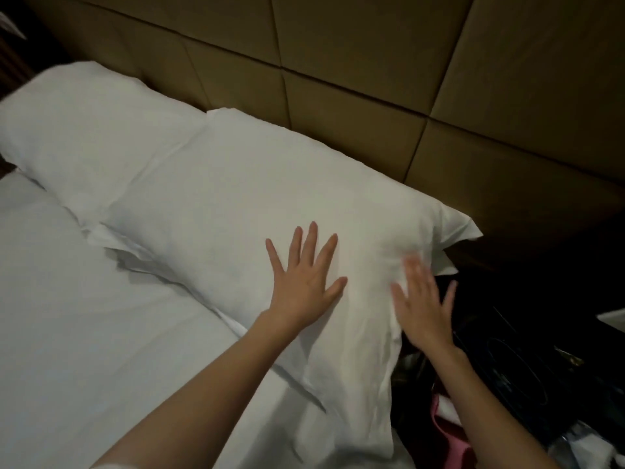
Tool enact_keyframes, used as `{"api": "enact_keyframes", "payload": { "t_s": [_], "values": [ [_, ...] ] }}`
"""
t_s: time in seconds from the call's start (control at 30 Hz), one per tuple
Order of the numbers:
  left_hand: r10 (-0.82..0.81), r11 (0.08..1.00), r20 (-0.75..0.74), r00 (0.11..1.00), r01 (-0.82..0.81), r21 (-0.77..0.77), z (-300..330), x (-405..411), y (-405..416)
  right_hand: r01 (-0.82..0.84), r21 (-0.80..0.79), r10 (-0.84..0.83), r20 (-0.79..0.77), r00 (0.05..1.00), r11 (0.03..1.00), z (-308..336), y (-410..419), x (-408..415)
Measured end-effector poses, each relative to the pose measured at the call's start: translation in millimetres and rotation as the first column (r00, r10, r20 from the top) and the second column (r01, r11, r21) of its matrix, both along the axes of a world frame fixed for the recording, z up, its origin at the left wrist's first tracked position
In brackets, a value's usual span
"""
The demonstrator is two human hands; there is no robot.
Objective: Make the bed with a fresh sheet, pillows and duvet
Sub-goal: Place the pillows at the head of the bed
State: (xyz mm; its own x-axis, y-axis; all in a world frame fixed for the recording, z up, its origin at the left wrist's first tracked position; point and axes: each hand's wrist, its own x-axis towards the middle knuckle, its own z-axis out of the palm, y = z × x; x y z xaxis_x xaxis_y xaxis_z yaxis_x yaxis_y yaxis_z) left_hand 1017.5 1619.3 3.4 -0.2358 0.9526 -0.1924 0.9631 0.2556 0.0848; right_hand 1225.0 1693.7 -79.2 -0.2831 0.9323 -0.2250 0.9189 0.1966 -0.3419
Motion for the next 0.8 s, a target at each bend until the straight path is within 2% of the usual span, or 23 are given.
{"api": "enact_keyframes", "payload": {
  "t_s": [0.03,0.07,0.1,0.13,0.2,0.27,0.33,0.37,0.4,0.43,0.47,0.5,0.53,0.57,0.6,0.63,0.67,0.7,0.73,0.8],
  "values": [
    [0.011,1.0,-0.006,1.0,-0.011,-0.001,0,-7,8,0.306,-0.226,-0.31,0.017,0.95,0.925,-8,17,6],
    [0.03,1.0,0.002,1.0,-0.03,0.004,0,-13,14,0.515,-0.351,-0.527,0.069,0.847,0.782,-5,33,9],
    [0.051,0.999,0.019,0.999,-0.051,0.014,0,-18,19,0.589,-0.316,-0.607,0.051,0.793,0.744,1,46,7],
    [0.068,0.997,0.041,0.997,-0.069,0.022,0,-22,23,0.551,-0.163,-0.563,-0.036,0.826,0.819,11,55,-1],
    [0.08,0.996,0.083,0.993,-0.083,0.033,-2,-26,25,0.298,0.148,-0.255,-0.256,0.932,0.943,37,74,-31],
    [0.083,0.994,0.121,0.989,-0.09,0.057,-6,-26,25,0.058,0.271,0.05,-0.377,0.925,0.961,70,99,-71],
    [0.081,0.992,0.151,0.985,-0.094,0.083,-6,-28,24,-0.237,0.275,0.305,-0.241,0.921,0.932,78,131,-104],
    [0.085,0.99,0.162,0.983,-0.101,0.094,-6,-32,24,-0.329,0.16,0.349,-0.121,0.929,0.931,76,150,-113],
    [0.102,0.987,0.174,0.979,-0.121,0.103,-6,-36,25,-0.304,-0.023,0.304,0.002,0.953,0.952,77,170,-120],
    [0.139,0.98,0.191,0.972,-0.162,0.116,-6,-43,27,-0.177,-0.189,0.203,0.13,0.97,0.966,81,184,-126],
    [0.191,0.966,0.21,0.959,-0.221,0.131,-6,-51,29,-0.03,-0.266,0.105,0.272,0.957,0.964,86,195,-133],
    [0.252,0.947,0.227,0.941,-0.288,0.143,-7,-61,32,0.018,-0.238,0.076,0.379,0.922,0.971,93,201,-145],
    [0.31,0.925,0.237,0.921,-0.35,0.149,-7,-71,35,-0.043,-0.158,0.109,0.441,0.891,0.987,100,204,-163],
    [0.356,0.906,0.24,0.903,-0.396,0.149,-9,-81,39,-0.153,-0.046,0.158,0.414,0.896,0.987,100,206,-182],
    [0.387,0.893,0.238,0.891,-0.426,0.145,-9,-91,42,-0.277,0.058,0.253,0.269,0.929,0.959,97,205,-202],
    [0.412,0.882,0.235,0.88,-0.451,0.14,-9,-100,46,-0.381,0.102,0.377,0.06,0.924,0.919,94,200,-219],
    [0.435,0.871,0.232,0.87,-0.472,0.135,-9,-109,49,-0.459,0.091,0.467,-0.107,0.878,0.884,87,196,-231],
    [0.454,0.863,0.228,0.862,-0.489,0.129,-9,-118,52,-0.473,0.011,0.467,-0.185,0.865,0.881,78,198,-241],
    [0.465,0.859,0.223,0.857,-0.498,0.12,-8,-126,55,-0.383,-0.141,0.355,-0.188,0.916,0.913,70,206,-247],
    [0.479,0.855,0.21,0.852,-0.508,0.109,-7,-141,59,-0.053,-0.392,0.068,0.024,0.997,0.918,57,228,-250]
  ]
}}
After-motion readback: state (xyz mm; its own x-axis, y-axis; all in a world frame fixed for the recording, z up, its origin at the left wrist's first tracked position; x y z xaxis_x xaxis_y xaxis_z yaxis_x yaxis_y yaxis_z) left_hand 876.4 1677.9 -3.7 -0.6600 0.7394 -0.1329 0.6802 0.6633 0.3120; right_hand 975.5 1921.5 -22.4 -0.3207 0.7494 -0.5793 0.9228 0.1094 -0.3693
